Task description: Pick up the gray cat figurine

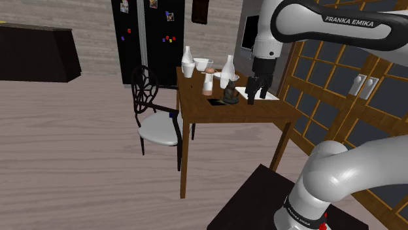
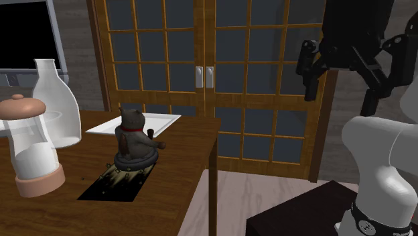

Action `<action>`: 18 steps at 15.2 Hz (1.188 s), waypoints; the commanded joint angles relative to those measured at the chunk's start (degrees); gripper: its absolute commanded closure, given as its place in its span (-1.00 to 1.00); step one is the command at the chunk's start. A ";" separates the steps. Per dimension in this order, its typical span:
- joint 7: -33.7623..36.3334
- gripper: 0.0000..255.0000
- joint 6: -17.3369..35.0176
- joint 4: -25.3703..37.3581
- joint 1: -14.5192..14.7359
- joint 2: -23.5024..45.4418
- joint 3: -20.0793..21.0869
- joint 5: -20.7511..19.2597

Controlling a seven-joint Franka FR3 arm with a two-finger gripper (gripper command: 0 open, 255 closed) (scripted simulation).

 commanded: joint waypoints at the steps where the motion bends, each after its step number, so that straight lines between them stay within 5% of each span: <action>1: 0.00 -1.00 0.00 0.00 0.00 0.00 0.00 0.00; 10: -7.35 -1.00 7.43 9.22 -2.07 15.10 -7.49 -3.68; 18: -14.25 -1.00 11.13 22.08 -3.38 30.34 -13.51 -3.06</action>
